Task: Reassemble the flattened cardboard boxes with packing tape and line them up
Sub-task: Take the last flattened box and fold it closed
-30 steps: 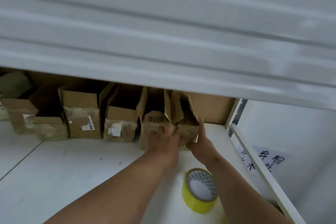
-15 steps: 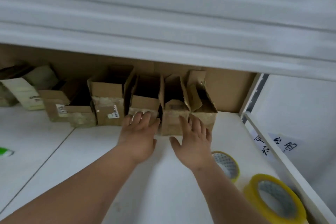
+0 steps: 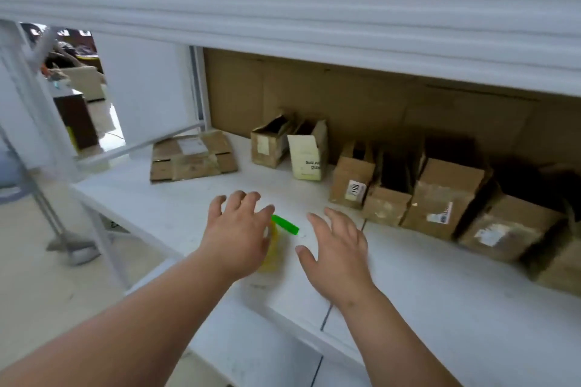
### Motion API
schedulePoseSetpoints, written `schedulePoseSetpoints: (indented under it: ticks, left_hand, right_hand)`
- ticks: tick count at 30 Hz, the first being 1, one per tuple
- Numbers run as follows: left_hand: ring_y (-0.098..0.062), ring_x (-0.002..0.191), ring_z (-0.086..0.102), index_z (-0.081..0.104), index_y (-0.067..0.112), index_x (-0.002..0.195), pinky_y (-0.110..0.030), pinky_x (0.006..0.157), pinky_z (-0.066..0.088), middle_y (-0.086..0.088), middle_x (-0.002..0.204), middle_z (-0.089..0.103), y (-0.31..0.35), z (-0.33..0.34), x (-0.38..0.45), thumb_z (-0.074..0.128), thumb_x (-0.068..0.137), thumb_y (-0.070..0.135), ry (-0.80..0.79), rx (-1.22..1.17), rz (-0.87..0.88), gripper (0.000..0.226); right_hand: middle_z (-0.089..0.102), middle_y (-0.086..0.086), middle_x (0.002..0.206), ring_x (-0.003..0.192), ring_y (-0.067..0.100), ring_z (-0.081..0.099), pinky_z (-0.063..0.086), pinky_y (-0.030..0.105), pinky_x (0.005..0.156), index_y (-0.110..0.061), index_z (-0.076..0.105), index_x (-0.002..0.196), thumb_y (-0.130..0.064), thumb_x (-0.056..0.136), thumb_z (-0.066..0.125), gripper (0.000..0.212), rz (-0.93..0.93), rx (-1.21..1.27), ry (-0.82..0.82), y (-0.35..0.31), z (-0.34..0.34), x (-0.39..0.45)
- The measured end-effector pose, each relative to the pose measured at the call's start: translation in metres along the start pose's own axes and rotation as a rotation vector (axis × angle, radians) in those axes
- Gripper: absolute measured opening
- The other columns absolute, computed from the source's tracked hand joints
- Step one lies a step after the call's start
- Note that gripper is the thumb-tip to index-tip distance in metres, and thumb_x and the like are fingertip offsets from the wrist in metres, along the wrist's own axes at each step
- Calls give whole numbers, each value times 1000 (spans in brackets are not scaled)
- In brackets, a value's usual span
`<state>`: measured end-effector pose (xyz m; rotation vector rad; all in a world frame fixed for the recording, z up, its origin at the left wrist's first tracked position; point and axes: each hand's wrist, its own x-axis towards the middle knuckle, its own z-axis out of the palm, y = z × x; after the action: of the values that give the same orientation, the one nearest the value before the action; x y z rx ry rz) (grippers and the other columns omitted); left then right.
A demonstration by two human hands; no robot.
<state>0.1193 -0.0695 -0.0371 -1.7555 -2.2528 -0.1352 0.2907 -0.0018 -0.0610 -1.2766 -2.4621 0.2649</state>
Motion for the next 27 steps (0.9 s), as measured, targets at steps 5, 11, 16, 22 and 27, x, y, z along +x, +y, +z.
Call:
schedulePoseSetpoints:
  ticks: [5, 11, 16, 22, 27]
  left_hand:
    - [-24, 146, 16, 27, 37, 151, -47, 117, 9, 2, 159, 22, -98, 14, -5, 43, 95, 54, -33, 25, -178, 60]
    - [-25, 147, 14, 24, 37, 152, -50, 118, 9, 1, 160, 21, -188, 39, 19, 40, 96, 54, -133, 48, -306, 61]
    - [-26, 147, 14, 23, 36, 153, -51, 118, 8, 0, 160, 21, -241, 58, 52, 41, 96, 55, -214, 88, -340, 63]
    - [-26, 146, 17, 26, 35, 151, -51, 118, 8, -1, 158, 24, -290, 90, 98, 43, 95, 53, -269, 46, -282, 62]
    - [-25, 145, 19, 24, 36, 151, -47, 118, 16, 2, 158, 25, -330, 122, 146, 45, 91, 60, -278, -41, -123, 68]
  right_hand:
    - [17, -3, 161, 149, 18, 6, 7, 40, 120, -33, 33, 149, -47, 96, 46, 56, -109, 44, -57, -85, 34, 56]
    - [18, -1, 161, 148, 20, 8, 10, 42, 119, -33, 31, 150, -49, 97, 43, 57, -197, 22, -155, -151, 80, 141]
    - [10, 2, 164, 150, 23, 4, 8, 45, 119, -31, 26, 152, -48, 96, 44, 61, -212, -33, -287, -183, 115, 202]
    - [7, 3, 165, 151, 24, 1, 7, 50, 120, -33, 26, 151, -49, 96, 45, 61, -153, -100, -350, -202, 147, 251]
    - [6, 2, 165, 152, 24, 0, 5, 49, 119, -34, 24, 152, -50, 96, 45, 62, -19, -118, -324, -217, 167, 279]
